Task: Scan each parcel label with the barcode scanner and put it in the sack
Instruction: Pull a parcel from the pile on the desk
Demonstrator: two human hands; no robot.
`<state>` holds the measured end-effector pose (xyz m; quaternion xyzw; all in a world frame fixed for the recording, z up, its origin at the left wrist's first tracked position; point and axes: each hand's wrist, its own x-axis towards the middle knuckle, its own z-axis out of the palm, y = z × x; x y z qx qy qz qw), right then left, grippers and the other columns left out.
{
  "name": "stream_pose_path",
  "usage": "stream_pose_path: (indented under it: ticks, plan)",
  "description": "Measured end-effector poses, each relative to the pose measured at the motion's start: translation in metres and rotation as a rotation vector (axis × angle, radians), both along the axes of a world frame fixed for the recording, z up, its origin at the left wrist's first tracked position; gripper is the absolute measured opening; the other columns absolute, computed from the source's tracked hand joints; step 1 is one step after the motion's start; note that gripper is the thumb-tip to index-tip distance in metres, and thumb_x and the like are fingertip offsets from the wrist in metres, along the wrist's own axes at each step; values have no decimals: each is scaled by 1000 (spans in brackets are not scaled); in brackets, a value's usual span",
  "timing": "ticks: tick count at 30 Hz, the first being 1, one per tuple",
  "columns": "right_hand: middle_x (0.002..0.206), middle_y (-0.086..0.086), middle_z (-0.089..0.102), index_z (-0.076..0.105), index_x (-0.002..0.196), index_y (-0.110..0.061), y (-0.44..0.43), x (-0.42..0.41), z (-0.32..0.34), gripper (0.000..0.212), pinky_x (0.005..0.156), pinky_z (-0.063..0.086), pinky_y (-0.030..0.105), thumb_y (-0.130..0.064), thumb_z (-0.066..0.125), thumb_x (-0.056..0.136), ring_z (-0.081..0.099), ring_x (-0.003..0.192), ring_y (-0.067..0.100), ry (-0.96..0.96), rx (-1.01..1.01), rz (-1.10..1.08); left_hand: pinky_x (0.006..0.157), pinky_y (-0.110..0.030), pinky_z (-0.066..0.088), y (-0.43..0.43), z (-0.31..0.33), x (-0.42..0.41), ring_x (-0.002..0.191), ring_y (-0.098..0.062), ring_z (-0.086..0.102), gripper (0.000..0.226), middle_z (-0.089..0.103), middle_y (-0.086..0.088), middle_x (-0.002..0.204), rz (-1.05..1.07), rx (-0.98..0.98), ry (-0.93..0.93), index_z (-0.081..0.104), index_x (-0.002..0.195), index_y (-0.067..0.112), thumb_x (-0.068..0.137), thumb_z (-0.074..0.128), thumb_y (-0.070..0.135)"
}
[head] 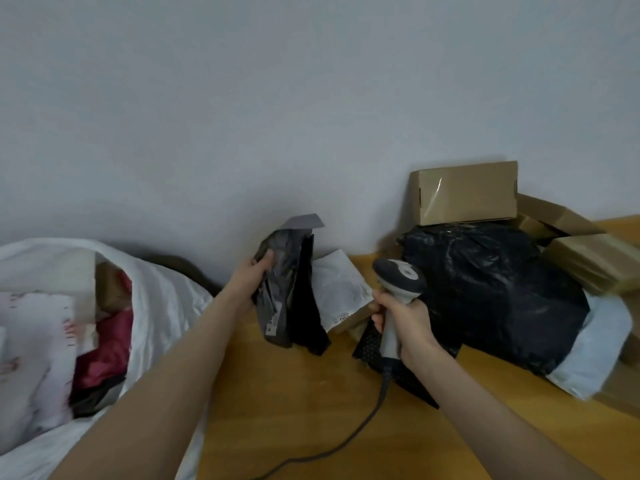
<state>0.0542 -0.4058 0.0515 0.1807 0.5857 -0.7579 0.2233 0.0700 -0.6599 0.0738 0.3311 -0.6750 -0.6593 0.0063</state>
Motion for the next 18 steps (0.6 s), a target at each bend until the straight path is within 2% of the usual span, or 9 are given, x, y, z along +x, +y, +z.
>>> stream_pose_path:
  ticks: [2, 4, 7, 12, 15, 18]
  plan:
    - [64, 11, 58, 61, 78, -4, -8, 5, 12, 12, 51, 45, 29, -4, 69, 86, 54, 54, 18, 45, -30, 0, 75, -34, 53, -10, 25, 9, 91, -27, 66, 33, 70, -11, 100, 3, 106, 21, 61, 111, 6, 96, 54, 34]
    - [72, 8, 62, 64, 86, -5, -13, 9, 22, 8, 51, 49, 25, -6, 72, 85, 59, 64, 18, 80, -53, -11, 75, -36, 52, -16, 43, 19, 92, -26, 66, 31, 72, -8, 97, -9, 174, 41, 62, 110, 9, 95, 55, 35]
    - [92, 7, 67, 65, 105, -6, -18, 11, 37, 23, 59, 52, 25, -9, 74, 83, 63, 85, 19, 122, -74, -46, 76, -36, 53, -21, 65, 30, 93, -26, 68, 36, 73, -10, 101, -37, 222, 70, 63, 112, 8, 93, 55, 37]
    - [94, 7, 70, 68, 100, -8, -26, 19, 48, 17, 76, 52, 34, -7, 73, 84, 65, 87, 20, 107, -113, -79, 85, -40, 53, -20, 87, 31, 104, -31, 64, 46, 65, -18, 120, -113, 273, 95, 61, 120, 3, 94, 51, 39]
    - [104, 14, 72, 67, 110, -5, -28, 26, 45, 30, 91, 54, 46, -7, 76, 80, 68, 98, 30, 39, -209, -120, 81, -37, 55, -9, 96, 29, 97, -27, 66, 44, 67, -12, 113, -185, 288, 111, 61, 119, 3, 98, 46, 39]
    - [102, 15, 70, 64, 111, -1, -25, 28, 43, 32, 88, 54, 44, 0, 74, 80, 67, 92, 30, 49, -165, -199, 76, -33, 56, -7, 101, 27, 89, -24, 69, 40, 71, -12, 105, -240, 236, 111, 64, 112, 5, 98, 48, 38]
